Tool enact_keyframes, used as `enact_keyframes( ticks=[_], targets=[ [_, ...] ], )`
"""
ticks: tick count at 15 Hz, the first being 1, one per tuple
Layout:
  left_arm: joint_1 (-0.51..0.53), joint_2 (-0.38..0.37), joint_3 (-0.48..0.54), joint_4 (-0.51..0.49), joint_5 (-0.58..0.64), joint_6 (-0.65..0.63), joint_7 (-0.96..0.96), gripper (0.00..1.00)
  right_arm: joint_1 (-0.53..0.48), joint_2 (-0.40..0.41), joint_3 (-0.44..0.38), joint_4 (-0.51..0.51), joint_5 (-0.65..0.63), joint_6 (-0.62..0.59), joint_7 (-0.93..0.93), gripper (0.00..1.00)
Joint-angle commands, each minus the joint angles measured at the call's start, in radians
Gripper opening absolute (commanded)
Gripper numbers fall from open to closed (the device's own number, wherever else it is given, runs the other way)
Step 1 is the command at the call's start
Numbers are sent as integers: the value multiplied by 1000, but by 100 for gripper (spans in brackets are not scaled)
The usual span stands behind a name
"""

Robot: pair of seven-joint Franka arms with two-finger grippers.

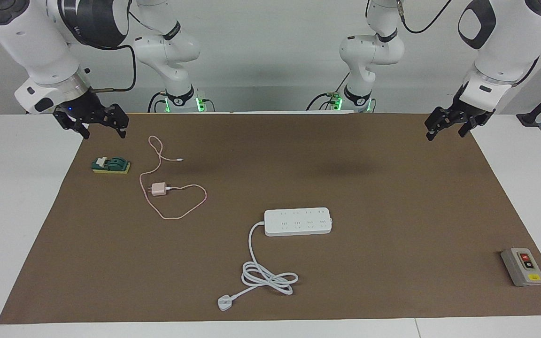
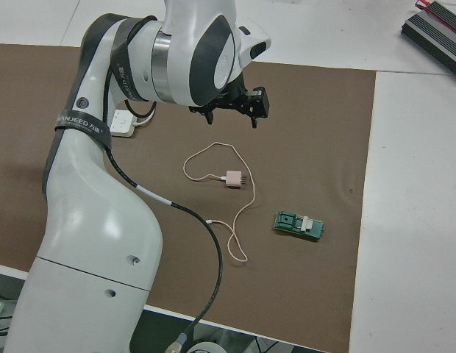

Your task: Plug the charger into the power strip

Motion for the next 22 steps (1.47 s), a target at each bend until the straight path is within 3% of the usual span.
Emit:
enact_keyframes(
  ticks=[1, 5, 15, 22],
  targets=[
    [-1, -25, 2, -32, 4, 1, 13, 100, -2, -20, 5, -19, -2, 6, -16, 100],
    [-8, -25, 1, -32, 4, 0, 9, 100, -2, -21, 0, -26, 1, 3, 2, 100],
    [-7, -25, 1, -29, 4, -4, 15, 100, -3, -87, 3, -145, 50, 9, 554, 100],
    [-7, -25, 1, -32, 3, 13, 18, 100, -55, -76, 0, -245, 308, 63, 1022, 100]
  ],
)
